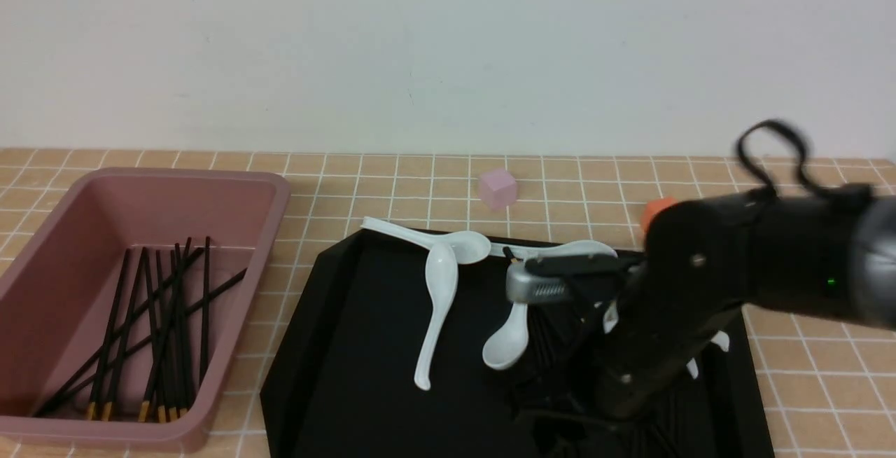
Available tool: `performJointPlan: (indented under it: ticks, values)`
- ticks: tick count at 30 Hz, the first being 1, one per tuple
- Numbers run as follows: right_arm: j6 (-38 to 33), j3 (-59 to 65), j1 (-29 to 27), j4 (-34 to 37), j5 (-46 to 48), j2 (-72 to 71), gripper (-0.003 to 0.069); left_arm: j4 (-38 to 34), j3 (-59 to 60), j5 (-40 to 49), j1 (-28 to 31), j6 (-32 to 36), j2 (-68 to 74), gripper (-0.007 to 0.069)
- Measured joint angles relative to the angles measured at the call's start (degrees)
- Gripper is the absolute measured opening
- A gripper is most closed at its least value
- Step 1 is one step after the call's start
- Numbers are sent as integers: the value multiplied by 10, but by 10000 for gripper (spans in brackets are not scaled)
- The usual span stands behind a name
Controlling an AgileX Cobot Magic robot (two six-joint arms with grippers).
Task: On brown tablecloth take chopsticks from black tray and put them in box.
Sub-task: 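Move the gripper over the chopsticks on the black tray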
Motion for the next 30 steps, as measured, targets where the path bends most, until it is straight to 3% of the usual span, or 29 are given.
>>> performJointPlan:
  ticks: [22, 30]
  values:
    - [75, -11, 14, -24, 44, 64, 341, 1, 0, 1, 0, 0, 0, 188]
    - [175, -17, 53, -104, 43, 69, 341, 1, 0, 0, 0, 0, 0, 202]
